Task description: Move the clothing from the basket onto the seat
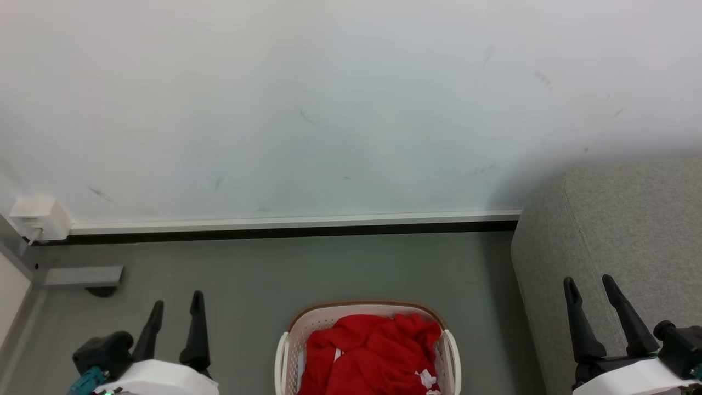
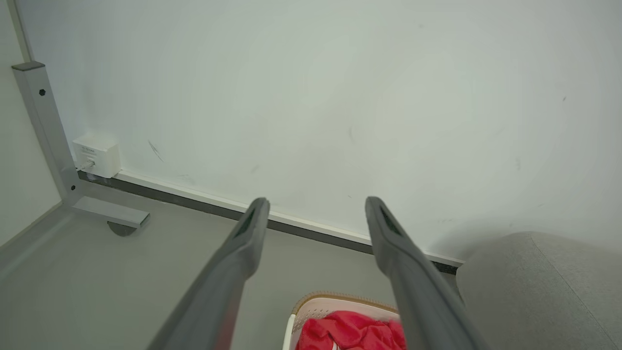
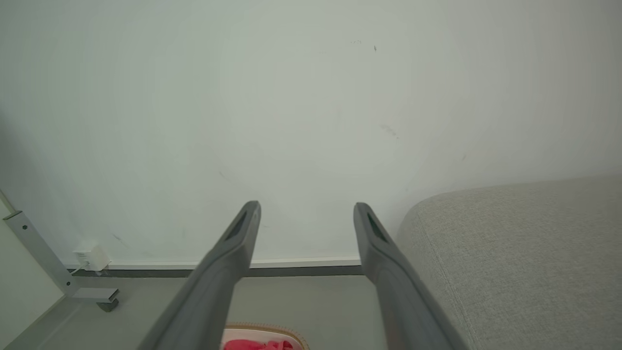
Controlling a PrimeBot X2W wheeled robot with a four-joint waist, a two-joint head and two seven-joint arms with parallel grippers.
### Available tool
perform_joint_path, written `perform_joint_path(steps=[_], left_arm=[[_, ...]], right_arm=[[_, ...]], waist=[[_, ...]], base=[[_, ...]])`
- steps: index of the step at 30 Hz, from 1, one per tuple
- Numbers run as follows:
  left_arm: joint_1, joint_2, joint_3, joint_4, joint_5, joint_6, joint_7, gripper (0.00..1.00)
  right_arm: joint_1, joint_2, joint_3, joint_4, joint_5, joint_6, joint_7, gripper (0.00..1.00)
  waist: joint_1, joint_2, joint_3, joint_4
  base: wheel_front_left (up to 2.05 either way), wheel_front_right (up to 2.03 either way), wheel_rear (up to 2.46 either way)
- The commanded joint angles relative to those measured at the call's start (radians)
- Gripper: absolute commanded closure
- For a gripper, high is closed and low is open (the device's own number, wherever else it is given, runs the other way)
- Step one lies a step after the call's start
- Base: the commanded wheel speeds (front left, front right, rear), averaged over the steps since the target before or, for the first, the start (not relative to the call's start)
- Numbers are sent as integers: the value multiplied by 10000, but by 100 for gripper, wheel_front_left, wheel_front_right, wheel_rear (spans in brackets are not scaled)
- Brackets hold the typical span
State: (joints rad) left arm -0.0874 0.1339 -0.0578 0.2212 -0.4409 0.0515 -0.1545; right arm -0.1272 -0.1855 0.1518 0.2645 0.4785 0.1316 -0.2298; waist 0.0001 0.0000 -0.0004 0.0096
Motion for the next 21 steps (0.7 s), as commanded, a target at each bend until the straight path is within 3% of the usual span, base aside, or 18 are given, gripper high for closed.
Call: perform_joint_path(steps=[1,21], left_arm=[[-99,129,-14,-38,284,18,-115,0],[122,438,-191,148,2000,285,-566,0]], right_arm=[[-195,-8,-87,-11,-293,-10,-63,0],[128,497,-884,369,-1926,-13,-183,0]], waist=[[0,0,-6,-1],[-1,0,-139,86]], base=[[0,0,0],[0,0,0]])
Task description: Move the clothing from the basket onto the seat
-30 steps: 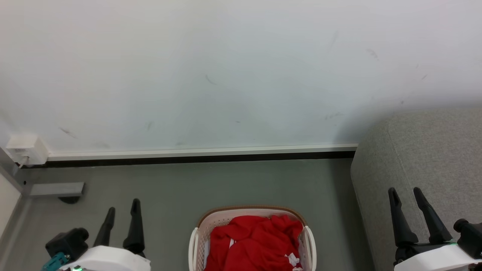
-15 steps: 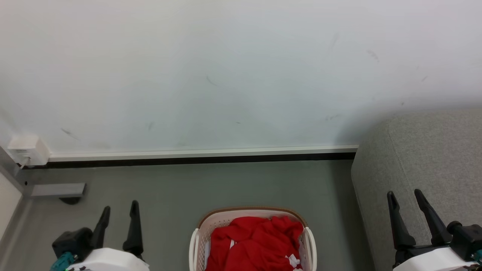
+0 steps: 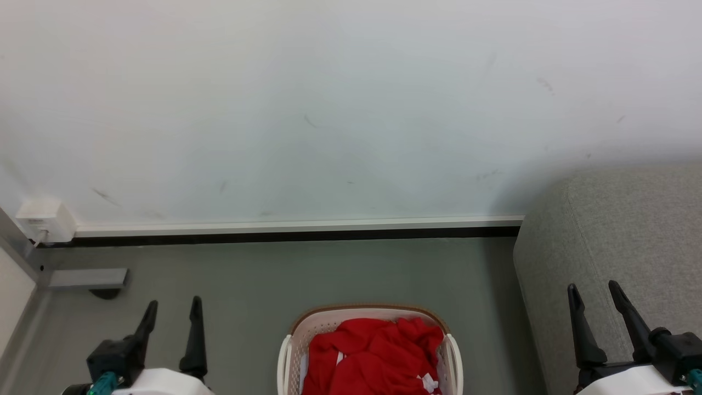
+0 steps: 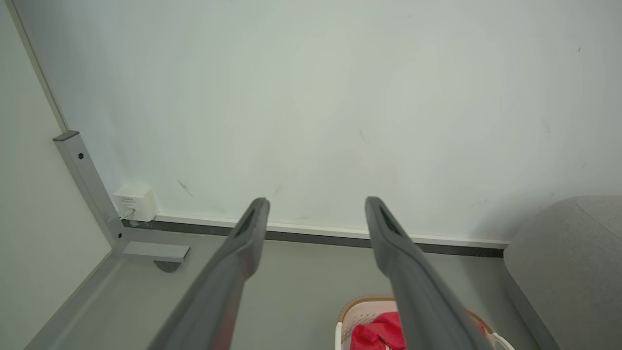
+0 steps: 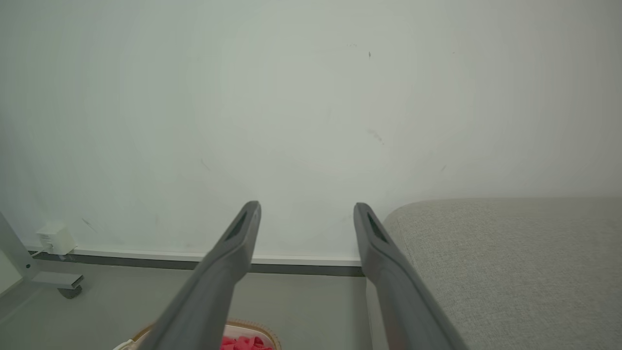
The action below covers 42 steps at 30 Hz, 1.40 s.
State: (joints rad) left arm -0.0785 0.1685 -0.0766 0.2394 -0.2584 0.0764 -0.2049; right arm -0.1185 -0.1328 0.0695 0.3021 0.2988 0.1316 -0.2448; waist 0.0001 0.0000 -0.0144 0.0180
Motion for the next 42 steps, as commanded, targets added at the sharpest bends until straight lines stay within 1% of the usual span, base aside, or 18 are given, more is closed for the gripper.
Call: perform_joint_path(steps=[1,30,42], left_arm=[[35,105,-7,-26,260,41,-89,0],[101,337,-122,87,2487,321,-609,0],[-59,231,-25,243,2306,249,-600,0]], right_arm=[[38,-4,-95,1,-223,-13,-42,0],[21,350,-413,222,-2698,-17,-215,0],[-67,386,-457,233,-2146,-19,-191,0]], waist=[[0,0,1,4],[-1,0,41,-33],[-1,0,176,-124]], base=[[0,0,0],[0,0,0],[0,0,0]])
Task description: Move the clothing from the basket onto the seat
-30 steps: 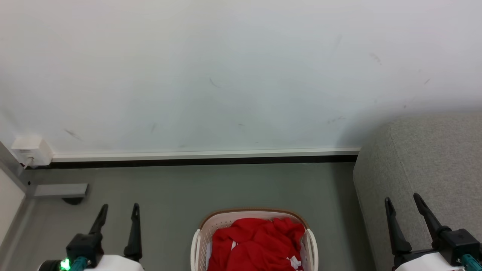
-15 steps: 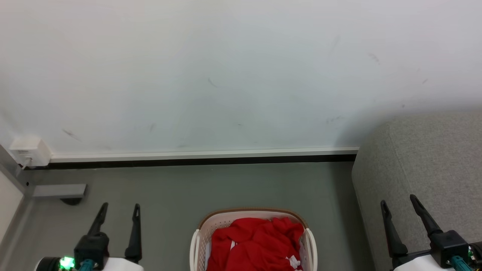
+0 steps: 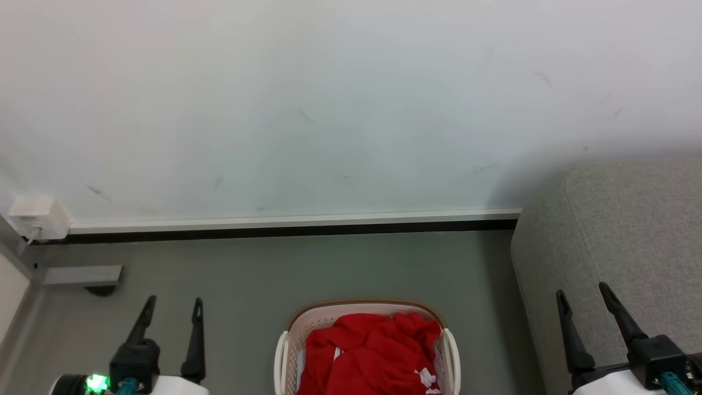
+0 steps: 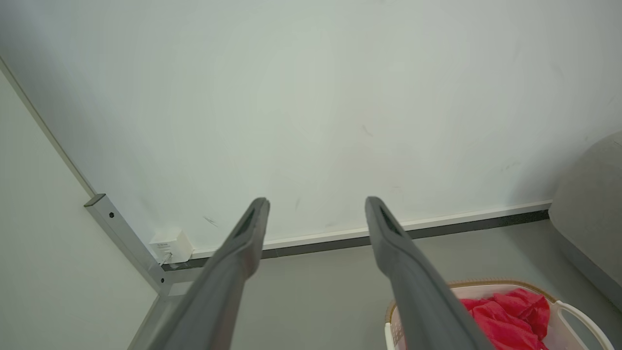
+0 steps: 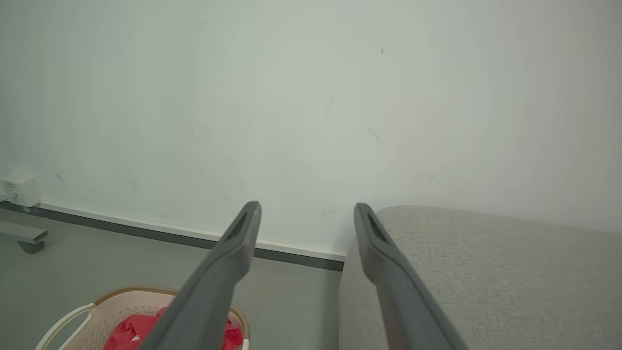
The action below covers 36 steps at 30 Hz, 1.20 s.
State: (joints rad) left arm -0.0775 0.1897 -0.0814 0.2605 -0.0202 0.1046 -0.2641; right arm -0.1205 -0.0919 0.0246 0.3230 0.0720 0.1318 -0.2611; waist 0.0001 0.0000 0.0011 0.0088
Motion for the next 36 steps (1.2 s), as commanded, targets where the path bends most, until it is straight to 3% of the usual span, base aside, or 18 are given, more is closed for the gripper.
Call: perform_joint_path(steps=[1,9,19,26,36], left_arm=[[-95,8,6,50,-72,-36,-7,0],[-502,2,-115,252,-104,-323,-7,0],[-1875,-172,-1009,1556,76,-1185,138,0],[-3126,-457,-1951,2635,230,-1902,1175,0],[-4781,-746,-2786,4323,351,-2180,2735,0]], right_arm=[[-83,-34,2,25,142,-21,-28,0],[-324,-87,1,-156,220,-21,-28,0],[-963,-90,56,-641,289,-21,-28,0],[-1589,41,283,-984,305,-21,-28,0],[-2395,188,613,-1677,284,-21,-28,0]], waist=[[-1,0,40,-68],[-1,0,305,-478],[-1,0,1507,-1017],[-1,0,2601,-1556],[-1,0,4070,-2231]], base=[[0,0,0],[0,0,0],[0,0,0],[0,0,0],[0,0,0]])
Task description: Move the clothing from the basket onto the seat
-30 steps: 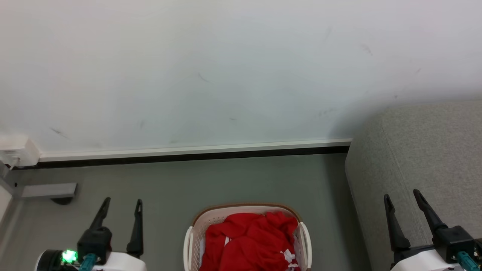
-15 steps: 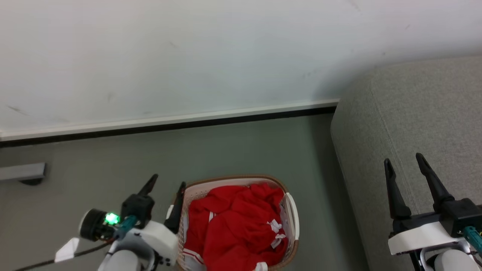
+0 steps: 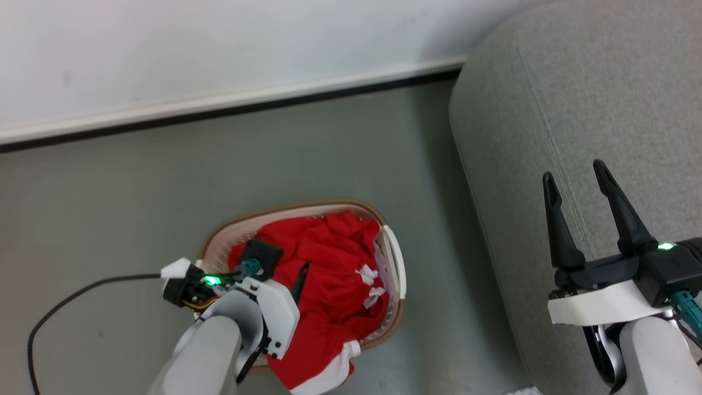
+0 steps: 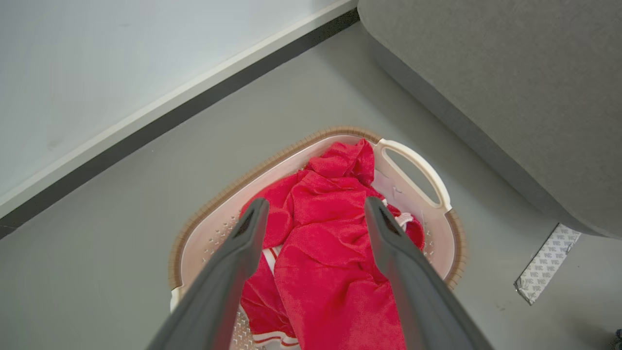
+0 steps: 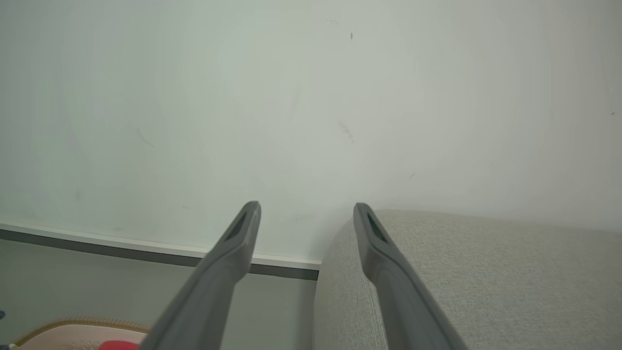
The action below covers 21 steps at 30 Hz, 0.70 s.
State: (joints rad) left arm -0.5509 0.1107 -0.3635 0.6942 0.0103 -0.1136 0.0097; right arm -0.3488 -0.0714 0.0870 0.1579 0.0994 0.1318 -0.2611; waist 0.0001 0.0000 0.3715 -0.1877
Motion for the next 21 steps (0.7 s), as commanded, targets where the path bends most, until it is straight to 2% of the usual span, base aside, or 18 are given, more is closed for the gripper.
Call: perform_joint_path(steps=[1,11,21], left_arm=[[-188,10,-20,176,12,-9,60,0],[-1641,-154,-98,1852,-129,99,299,0],[-3479,-279,-447,3078,193,312,254,0]], right_arm=[[-186,-3,-3,-72,18,-21,-26,0],[-1000,211,279,-544,89,-21,-28,0],[-1703,223,577,-1112,479,-21,-28,0]], waist=[[-1,0,491,-328],[-1,0,2040,-832],[-1,0,3726,-751]], base=[[0,0,0],[0,0,0],[0,0,0]])
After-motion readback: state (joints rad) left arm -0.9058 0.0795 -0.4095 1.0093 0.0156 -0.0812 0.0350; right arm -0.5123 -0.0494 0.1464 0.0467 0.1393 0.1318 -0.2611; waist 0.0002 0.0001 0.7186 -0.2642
